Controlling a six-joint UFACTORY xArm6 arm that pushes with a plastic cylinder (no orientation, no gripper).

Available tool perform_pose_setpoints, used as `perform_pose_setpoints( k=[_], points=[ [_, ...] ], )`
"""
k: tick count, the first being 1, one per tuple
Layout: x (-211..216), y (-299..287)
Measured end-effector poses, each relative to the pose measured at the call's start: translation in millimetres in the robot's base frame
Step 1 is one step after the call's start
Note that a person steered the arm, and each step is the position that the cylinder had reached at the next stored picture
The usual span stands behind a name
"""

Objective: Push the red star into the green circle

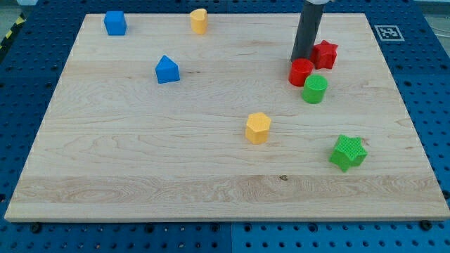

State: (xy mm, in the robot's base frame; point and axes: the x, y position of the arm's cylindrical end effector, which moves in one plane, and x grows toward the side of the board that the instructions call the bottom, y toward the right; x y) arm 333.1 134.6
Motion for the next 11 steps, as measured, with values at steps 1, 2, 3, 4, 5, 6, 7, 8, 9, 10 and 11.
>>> perform_pose_setpoints(
  k=[1, 2, 3, 4, 5, 6, 7, 8, 9, 10, 11],
  points=[
    [-36.9, 0.0],
    [-66.6, 10.8],
    [-65.0, 37.3],
    [-46.1, 35.6],
    [-27.1, 34.1],
    [-11.7, 34.1],
    [-11.8, 31.0],
    [-27.5, 46.5],
    [-25.4, 74.3],
    [0.8, 76.7],
    [6.6, 55.8]
  ],
)
